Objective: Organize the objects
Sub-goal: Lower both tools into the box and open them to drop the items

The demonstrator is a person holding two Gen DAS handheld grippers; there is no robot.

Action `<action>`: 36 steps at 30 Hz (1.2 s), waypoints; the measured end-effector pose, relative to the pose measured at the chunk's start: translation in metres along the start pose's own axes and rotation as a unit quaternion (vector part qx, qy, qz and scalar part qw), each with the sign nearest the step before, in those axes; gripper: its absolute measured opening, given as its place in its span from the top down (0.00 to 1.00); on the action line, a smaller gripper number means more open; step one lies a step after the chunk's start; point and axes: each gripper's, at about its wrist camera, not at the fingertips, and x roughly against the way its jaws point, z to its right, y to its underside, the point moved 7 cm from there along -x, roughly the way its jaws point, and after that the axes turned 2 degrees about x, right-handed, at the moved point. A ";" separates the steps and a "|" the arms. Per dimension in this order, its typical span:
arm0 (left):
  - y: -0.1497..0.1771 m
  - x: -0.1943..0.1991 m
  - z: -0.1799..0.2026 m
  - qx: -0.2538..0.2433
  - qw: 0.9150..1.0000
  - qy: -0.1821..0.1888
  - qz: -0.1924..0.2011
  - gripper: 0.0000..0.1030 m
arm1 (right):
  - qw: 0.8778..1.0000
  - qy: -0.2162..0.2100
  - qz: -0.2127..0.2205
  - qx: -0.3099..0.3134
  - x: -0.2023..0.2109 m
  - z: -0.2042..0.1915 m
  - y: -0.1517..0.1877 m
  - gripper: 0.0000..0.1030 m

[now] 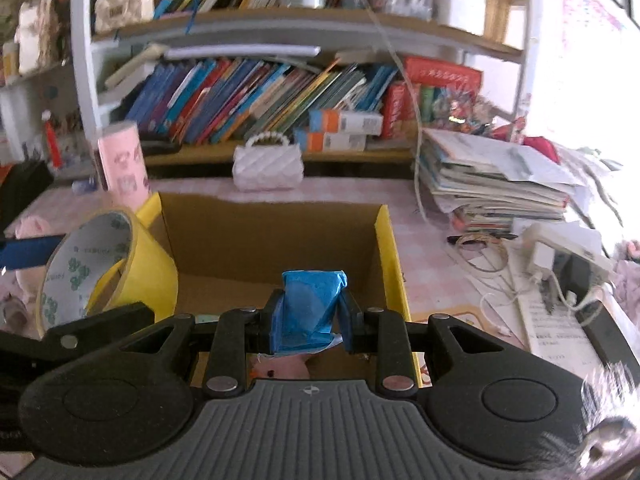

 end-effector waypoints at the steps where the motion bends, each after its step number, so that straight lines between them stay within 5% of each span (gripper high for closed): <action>1: 0.000 -0.004 -0.001 0.000 1.000 -0.003 -0.004 0.16 | 1.000 -0.004 -0.006 0.006 -0.005 0.000 0.001 0.75; 12: 0.012 -0.038 -0.009 0.030 0.998 -0.003 -0.064 0.16 | 0.994 -0.039 -0.064 0.076 -0.041 -0.003 0.015 0.75; 22: 0.017 -0.048 -0.003 -0.026 0.997 -0.005 -0.074 0.16 | 0.975 -0.081 -0.140 0.151 -0.057 -0.014 0.027 0.75; 36: 0.015 -0.050 -0.004 -0.031 0.997 0.016 -0.072 0.16 | 0.979 -0.059 -0.160 0.113 -0.052 -0.013 0.035 0.76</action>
